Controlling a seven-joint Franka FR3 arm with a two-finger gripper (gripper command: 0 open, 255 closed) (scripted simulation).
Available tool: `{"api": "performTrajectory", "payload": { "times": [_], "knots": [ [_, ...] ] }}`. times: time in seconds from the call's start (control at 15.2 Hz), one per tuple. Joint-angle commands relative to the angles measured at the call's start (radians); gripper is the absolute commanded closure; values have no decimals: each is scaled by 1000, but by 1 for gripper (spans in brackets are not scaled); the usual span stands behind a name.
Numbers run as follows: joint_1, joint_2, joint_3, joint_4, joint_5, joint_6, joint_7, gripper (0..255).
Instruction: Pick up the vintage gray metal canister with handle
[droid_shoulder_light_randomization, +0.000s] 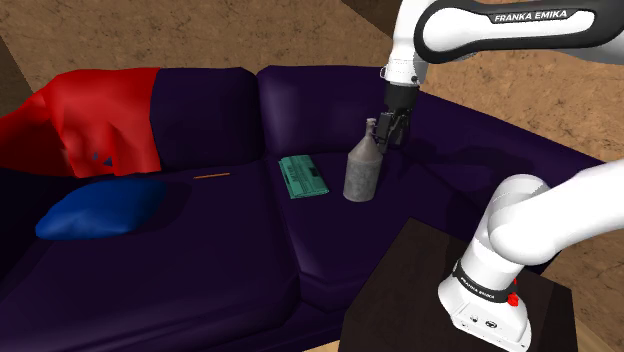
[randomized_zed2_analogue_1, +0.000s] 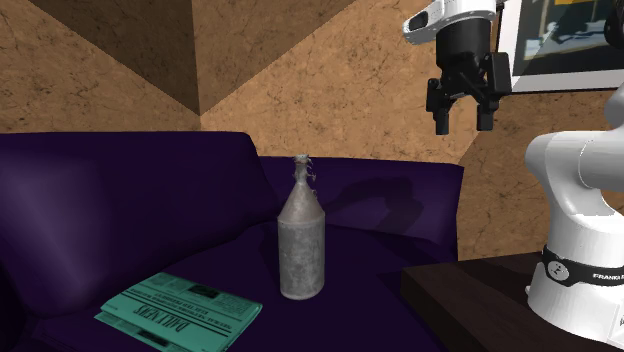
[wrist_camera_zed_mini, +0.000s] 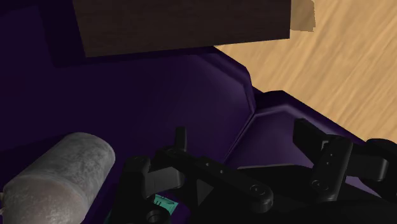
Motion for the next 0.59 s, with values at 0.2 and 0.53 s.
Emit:
{"api": "performTrajectory", "payload": {
  "times": [0.2, 0.53],
  "knots": [
    [-28, 53, -47, 4, -30, 74, -36, 0],
    [-67, 157, -127, 32, -65, 194, -96, 0]
  ]
}}
